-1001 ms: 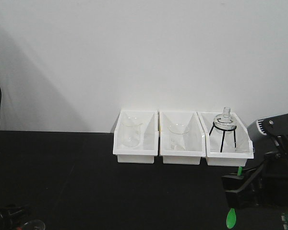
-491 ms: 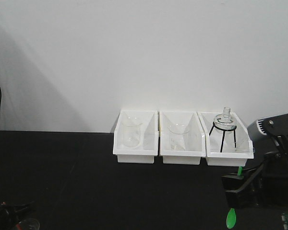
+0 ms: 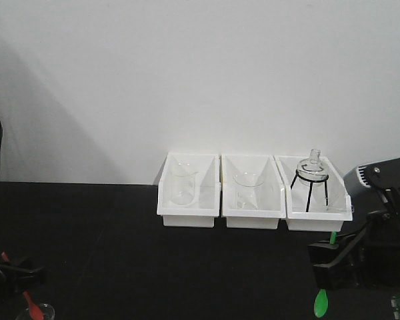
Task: Sort red and green spoons into left cabinet
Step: 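Grasp the red spoon in the clear beaker with the left gripper, then lift the red spoon out of the beaker and raise both grippers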
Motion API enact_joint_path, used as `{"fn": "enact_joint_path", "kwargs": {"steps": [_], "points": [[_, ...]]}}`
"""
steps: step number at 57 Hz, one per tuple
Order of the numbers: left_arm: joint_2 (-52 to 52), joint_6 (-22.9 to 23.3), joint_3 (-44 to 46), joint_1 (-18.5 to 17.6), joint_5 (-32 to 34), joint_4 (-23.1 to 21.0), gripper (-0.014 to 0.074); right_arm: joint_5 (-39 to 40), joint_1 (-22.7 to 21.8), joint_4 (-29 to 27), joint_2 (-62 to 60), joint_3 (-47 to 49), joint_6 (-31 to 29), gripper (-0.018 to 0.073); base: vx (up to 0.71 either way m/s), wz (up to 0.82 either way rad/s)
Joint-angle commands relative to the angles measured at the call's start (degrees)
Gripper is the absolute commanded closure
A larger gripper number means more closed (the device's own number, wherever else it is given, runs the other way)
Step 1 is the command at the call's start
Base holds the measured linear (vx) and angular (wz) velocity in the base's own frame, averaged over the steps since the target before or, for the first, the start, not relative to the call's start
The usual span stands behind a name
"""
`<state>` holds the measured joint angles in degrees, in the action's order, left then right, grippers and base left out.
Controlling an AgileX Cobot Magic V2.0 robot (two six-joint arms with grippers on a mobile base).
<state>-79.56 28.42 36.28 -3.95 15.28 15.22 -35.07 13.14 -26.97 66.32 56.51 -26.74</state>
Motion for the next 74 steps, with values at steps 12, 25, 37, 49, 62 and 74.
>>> {"fn": "enact_joint_path", "kwargs": {"steps": [12, 25, 37, 49, 62, 74], "points": [[19.3, 7.2, 1.8, 0.0, -2.9, 15.5, 0.0603, 6.1, -0.1, -1.2, -1.4, 2.0, -0.6, 0.0564, 0.0, 0.0], [29.9, 7.9, 1.8, -3.6, -13.7, 16.5, 0.0603, 5.9, -0.1, -1.0, -1.4, 2.0, -0.9, 0.0564, 0.0, 0.0], [35.7, 7.4, 1.8, -11.0, -19.6, 14.3, 0.0603, 5.6, -0.1, -1.0, -1.4, 2.0, -2.6, 0.0564, 0.0, 0.0], [36.9, 1.6, 1.8, -17.3, -23.2, 13.9, 0.0603, 6.5, -0.1, -1.1, -4.4, 2.0, -7.2, 0.0564, 0.0, 0.0], [36.8, -7.7, 1.8, -21.5, -25.1, 9.2, 0.0603, 10.7, -0.1, -1.1, -13.4, -1.4, -10.1, 0.0564, 0.0, 0.0], [36.8, -16.5, 1.8, -24.7, -25.0, 3.6, 0.0603, 21.0, -0.1, -1.1, -25.1, -13.8, -10.2, 0.0564, 0.0, 0.0]]}}
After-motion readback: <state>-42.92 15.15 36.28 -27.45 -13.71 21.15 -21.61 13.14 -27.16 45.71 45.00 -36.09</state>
